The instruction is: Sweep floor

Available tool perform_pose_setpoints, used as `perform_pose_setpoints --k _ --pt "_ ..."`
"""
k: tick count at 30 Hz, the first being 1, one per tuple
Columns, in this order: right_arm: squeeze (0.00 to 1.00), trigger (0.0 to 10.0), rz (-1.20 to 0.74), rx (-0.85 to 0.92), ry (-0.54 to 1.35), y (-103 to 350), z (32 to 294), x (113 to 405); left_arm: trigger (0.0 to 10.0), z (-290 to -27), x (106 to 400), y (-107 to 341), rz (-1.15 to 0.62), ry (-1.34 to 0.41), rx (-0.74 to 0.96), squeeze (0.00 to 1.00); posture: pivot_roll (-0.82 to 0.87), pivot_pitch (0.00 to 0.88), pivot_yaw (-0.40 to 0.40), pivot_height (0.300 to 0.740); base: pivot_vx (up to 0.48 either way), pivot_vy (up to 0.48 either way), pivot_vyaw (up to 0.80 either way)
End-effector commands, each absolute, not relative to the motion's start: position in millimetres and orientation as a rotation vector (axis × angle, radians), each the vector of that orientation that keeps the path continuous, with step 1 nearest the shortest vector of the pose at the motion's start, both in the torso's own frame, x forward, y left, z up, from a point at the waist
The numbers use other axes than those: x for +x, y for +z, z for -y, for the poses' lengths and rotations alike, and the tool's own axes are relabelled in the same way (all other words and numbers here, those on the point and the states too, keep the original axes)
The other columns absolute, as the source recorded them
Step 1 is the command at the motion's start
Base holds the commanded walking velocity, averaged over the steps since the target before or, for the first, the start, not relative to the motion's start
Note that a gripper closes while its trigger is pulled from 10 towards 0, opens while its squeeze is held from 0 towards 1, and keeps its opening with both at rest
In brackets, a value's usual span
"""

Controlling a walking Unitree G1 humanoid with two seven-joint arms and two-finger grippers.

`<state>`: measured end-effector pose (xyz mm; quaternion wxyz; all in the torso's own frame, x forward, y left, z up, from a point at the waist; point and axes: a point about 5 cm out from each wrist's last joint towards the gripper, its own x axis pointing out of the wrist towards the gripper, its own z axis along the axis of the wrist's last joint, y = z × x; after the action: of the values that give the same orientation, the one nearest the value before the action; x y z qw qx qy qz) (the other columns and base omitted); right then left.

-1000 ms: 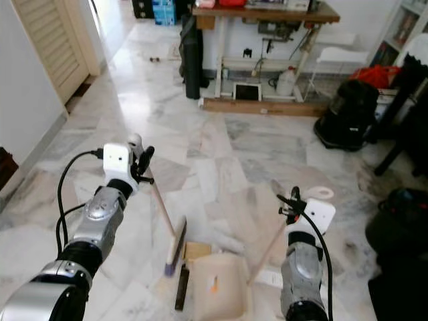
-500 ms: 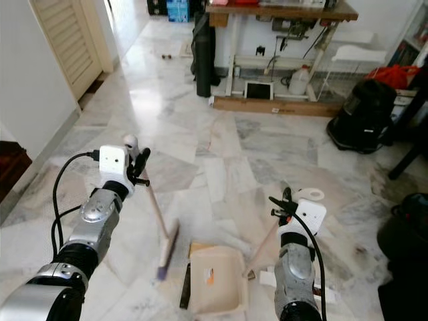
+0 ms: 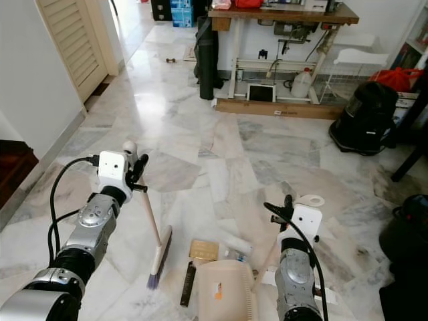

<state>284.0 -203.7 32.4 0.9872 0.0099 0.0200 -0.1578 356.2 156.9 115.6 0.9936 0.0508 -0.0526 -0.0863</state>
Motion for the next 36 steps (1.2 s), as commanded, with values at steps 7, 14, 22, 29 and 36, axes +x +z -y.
perform_pose_setpoints --k 7,14,22,29,36 --pt "0.00 10.0 -0.127 -0.019 -0.364 20.2 207.0 278.5 10.0 -153.7 357.2 127.8 0.162 -0.197 0.135 0.00 0.09 0.029 -0.007 0.740 0.000 0.000 0.00" --pt "0.00 10.0 -0.168 -0.025 -0.385 14.1 204.2 275.7 10.0 -152.5 356.1 125.7 0.148 -0.214 0.134 0.00 0.09 0.032 -0.003 0.740 0.000 0.000 0.00" --pt "0.00 10.0 -0.224 -0.037 -0.398 7.8 201.1 275.2 10.0 -149.4 358.6 125.7 0.133 -0.220 0.123 0.00 0.09 0.051 -0.002 0.740 0.000 0.000 0.00" --pt "0.00 10.0 -0.239 -0.104 -0.418 11.6 203.5 281.2 10.0 -148.3 358.6 126.1 0.134 -0.212 0.116 0.00 0.09 0.064 -0.012 0.740 0.000 0.000 0.00" --pt "0.00 10.0 -0.159 -0.082 -0.425 24.7 207.7 288.9 10.0 -145.7 358.0 124.9 0.132 -0.213 0.109 0.00 0.08 0.068 -0.017 0.740 0.000 0.000 0.00"
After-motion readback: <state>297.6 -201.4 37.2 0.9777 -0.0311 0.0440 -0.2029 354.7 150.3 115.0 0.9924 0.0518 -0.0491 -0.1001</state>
